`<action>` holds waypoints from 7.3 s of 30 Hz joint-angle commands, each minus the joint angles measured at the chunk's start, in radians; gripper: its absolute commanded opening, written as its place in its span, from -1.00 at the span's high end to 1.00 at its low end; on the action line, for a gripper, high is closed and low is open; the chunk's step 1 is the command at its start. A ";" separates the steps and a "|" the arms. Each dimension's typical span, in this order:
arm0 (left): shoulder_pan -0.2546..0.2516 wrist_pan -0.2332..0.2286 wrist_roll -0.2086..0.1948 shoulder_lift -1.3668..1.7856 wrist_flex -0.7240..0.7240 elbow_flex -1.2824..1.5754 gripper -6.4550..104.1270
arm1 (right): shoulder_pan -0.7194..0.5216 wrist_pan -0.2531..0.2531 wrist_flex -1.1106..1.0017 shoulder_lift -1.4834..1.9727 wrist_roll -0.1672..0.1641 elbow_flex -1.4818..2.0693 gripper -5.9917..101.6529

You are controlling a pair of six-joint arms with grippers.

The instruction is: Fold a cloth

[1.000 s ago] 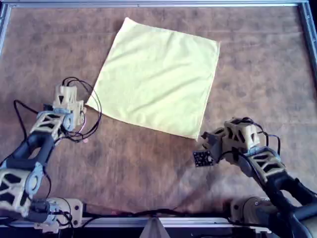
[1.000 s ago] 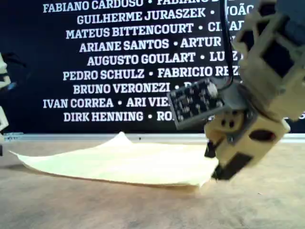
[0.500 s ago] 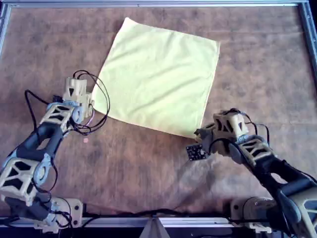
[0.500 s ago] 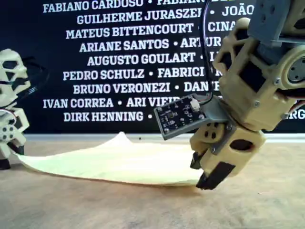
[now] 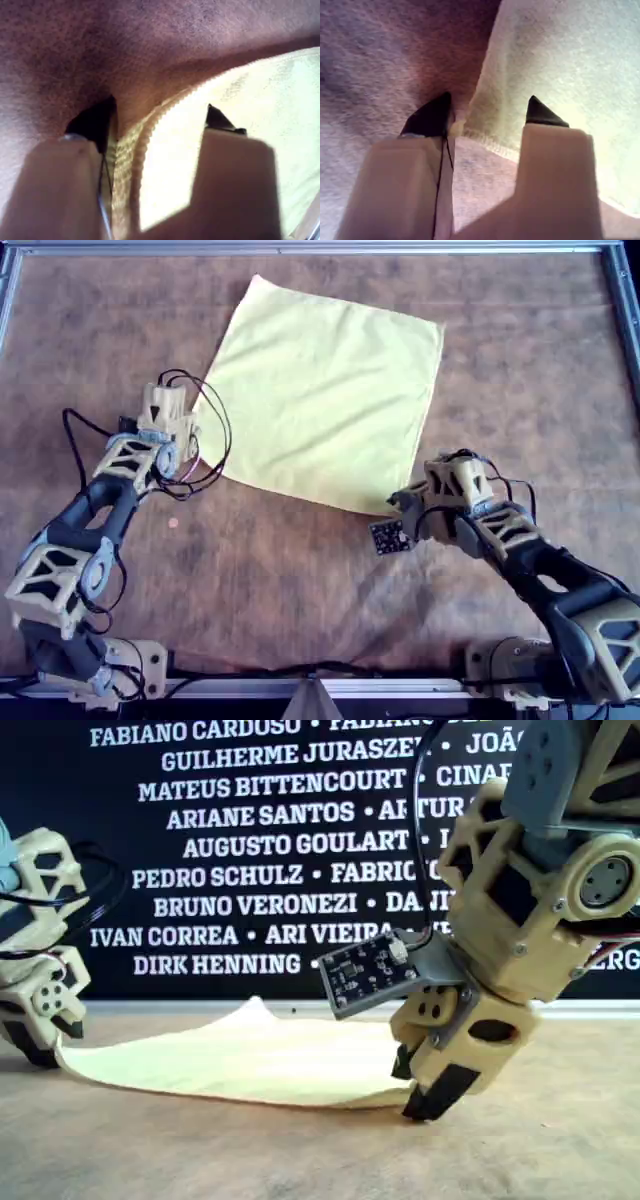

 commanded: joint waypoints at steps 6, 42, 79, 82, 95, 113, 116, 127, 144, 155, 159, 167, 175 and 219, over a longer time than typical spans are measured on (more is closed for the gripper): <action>-0.026 0.006 0.003 -0.003 -0.014 -0.026 -0.26 | 0.003 -0.003 -0.002 0.009 -0.008 -0.112 -0.19; -0.029 0.008 0.058 0.015 -0.014 -0.028 0.81 | 0.003 -0.005 -0.003 -0.118 0.002 -0.216 0.77; -0.202 -0.012 0.066 0.557 0.006 0.500 0.90 | -0.140 0.014 0.018 0.164 -0.017 -0.011 0.92; -0.206 0.003 0.066 0.584 0.006 0.505 0.90 | -0.143 0.014 0.018 0.193 -0.017 0.025 0.92; -0.204 -0.009 0.066 0.601 0.005 0.502 0.90 | -0.238 0.014 0.000 0.233 -0.017 0.046 0.92; -0.100 -0.002 0.064 0.347 -0.184 0.071 0.89 | -0.239 0.015 -0.376 -0.017 -0.015 -0.272 0.92; -0.081 0.002 0.064 0.235 -0.196 -0.054 0.89 | -0.238 0.015 -0.466 -0.150 -0.017 -0.379 0.92; -0.031 -0.011 0.064 -0.216 -0.196 -0.591 0.89 | -0.242 0.015 -0.606 -0.698 -0.017 -0.991 0.92; 0.023 0.005 0.064 -0.609 -0.196 -1.146 0.89 | -0.295 0.014 -0.604 -1.077 -0.017 -1.542 0.92; 0.017 -0.002 0.064 -0.696 -0.196 -1.223 -0.07 | -0.313 0.014 -0.604 -1.075 -0.017 -1.543 0.26; 0.021 -0.011 0.052 -0.690 -0.195 -1.223 -0.37 | -0.324 0.014 -0.591 -1.052 -0.017 -1.542 -0.04; 0.015 0.003 0.064 -0.680 -0.195 -1.223 -0.62 | -0.318 -0.002 -0.606 -1.049 -0.015 -1.546 -0.11; 0.017 -0.012 0.063 -0.653 -0.176 -1.210 -0.82 | -0.385 -0.005 -0.580 -0.919 -0.015 -1.485 -0.11; 0.023 -0.009 -0.250 1.795 0.195 0.959 -0.91 | -0.459 -0.084 -0.084 1.055 -0.104 0.385 -0.11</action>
